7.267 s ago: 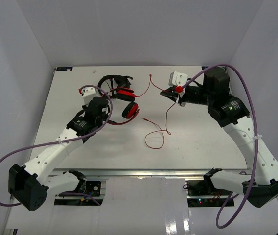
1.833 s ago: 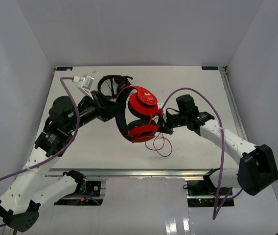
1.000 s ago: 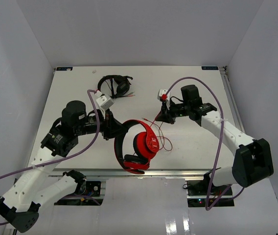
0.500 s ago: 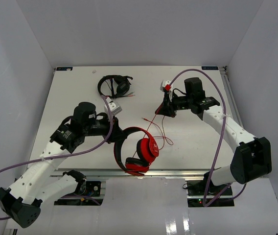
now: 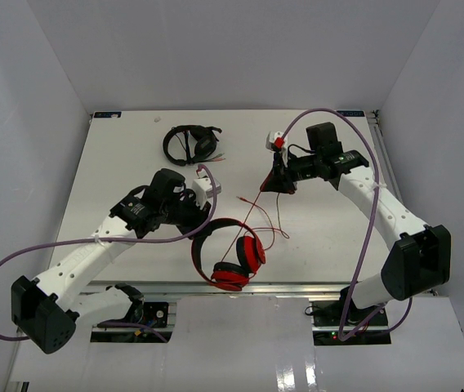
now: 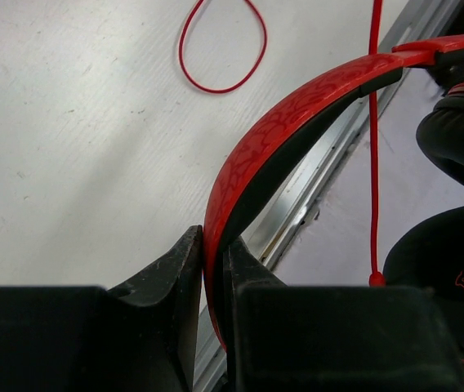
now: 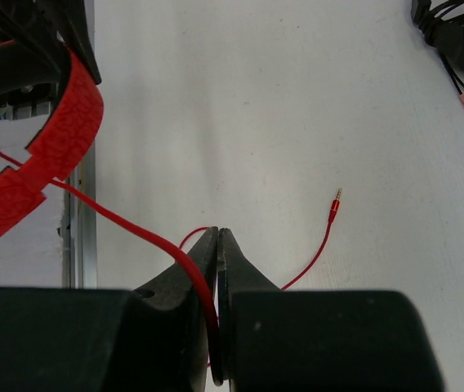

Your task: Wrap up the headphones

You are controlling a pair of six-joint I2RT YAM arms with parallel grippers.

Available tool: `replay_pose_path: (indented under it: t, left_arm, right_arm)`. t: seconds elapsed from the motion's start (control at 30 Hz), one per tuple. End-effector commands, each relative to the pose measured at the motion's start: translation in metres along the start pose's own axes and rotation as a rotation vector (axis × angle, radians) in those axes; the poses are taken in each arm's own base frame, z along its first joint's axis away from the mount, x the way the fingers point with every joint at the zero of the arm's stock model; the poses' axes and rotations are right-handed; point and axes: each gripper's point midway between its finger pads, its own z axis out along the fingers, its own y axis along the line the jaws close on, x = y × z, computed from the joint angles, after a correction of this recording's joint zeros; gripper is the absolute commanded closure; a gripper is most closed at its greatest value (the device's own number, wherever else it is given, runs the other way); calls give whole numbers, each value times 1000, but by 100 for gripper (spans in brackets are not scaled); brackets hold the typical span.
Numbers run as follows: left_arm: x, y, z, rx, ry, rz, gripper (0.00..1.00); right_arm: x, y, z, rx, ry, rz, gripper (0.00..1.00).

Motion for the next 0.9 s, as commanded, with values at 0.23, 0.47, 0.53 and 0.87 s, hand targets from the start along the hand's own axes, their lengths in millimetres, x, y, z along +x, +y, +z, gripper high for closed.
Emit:
replay_pose_path:
  t: [0.23,0.47,0.53,0.87]
  left_arm:
    - [1,28,1,-176,94,53,100]
    - [2,48,10,-290,163,44,100]
    - [3,54,11,-325,181,38,100]
    - [3,80,10,-477,215,22,100]
  right_arm:
    - [-10,14,-11,-63,16,-35,92]
    - [-19,23,-12,-92,-12,-24,92]
    - [-24,26,-13,-102,-24,-20,92]
    - [-55,49,-10,-157,-120,-23,92]
